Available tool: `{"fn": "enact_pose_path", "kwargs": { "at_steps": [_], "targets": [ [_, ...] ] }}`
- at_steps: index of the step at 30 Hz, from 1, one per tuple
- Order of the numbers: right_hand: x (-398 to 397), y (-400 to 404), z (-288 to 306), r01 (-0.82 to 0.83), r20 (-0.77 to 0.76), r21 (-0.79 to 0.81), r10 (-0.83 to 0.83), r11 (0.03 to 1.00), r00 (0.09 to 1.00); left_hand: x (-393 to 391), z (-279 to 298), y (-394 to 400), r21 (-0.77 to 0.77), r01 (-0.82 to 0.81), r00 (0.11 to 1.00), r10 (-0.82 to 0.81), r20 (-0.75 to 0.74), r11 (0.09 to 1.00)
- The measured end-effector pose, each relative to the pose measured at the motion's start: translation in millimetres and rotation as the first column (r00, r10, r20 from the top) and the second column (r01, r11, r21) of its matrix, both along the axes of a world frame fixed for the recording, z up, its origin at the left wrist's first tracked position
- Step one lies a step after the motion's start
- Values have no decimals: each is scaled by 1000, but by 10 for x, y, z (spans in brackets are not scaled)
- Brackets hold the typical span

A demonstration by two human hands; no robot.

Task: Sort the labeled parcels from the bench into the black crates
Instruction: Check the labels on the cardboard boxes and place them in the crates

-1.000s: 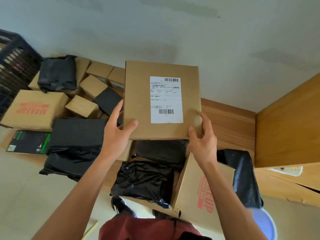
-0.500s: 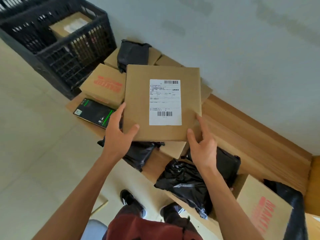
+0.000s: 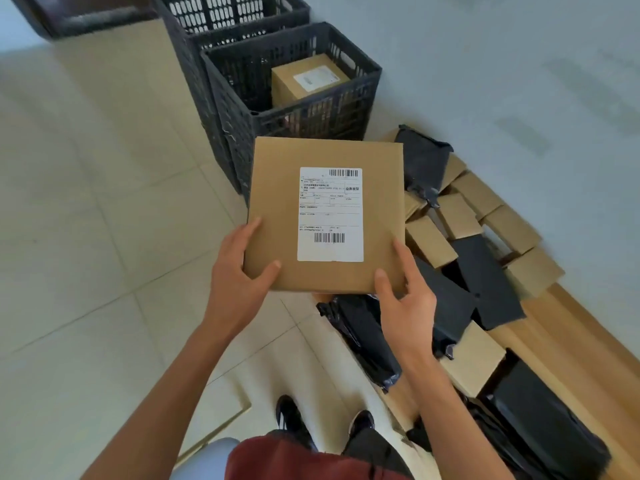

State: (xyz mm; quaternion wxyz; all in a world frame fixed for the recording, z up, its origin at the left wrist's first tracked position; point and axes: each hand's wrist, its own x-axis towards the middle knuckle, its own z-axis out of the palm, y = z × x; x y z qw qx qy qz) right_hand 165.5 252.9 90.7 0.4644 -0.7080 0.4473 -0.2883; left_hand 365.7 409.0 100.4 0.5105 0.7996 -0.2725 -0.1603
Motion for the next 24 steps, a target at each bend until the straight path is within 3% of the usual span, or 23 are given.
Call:
{"fn": "enact_pose_path", "kwargs": {
  "at_steps": [11, 24],
  "targets": [
    [1226, 22, 77, -170, 62, 21, 169, 985, 984, 895, 56, 369, 33, -133, 991, 132, 15, 991],
    [2421, -798, 80, -171, 71, 38, 168, 985, 983, 2089, 231, -484, 75, -155, 987, 152, 44, 985]
  ]
}}
